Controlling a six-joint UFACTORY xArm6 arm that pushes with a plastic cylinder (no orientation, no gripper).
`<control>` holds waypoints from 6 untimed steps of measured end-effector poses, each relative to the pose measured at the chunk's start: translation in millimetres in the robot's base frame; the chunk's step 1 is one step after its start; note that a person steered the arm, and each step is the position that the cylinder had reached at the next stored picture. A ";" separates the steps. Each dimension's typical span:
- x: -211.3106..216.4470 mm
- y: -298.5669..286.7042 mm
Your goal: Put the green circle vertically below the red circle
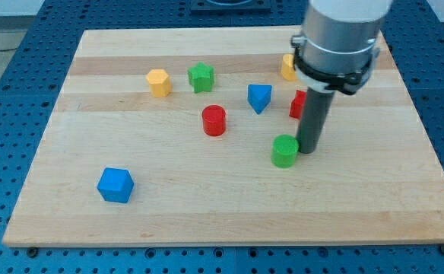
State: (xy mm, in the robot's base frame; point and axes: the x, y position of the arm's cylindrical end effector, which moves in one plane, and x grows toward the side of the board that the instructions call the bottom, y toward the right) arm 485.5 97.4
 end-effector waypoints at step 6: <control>26.8 -92.7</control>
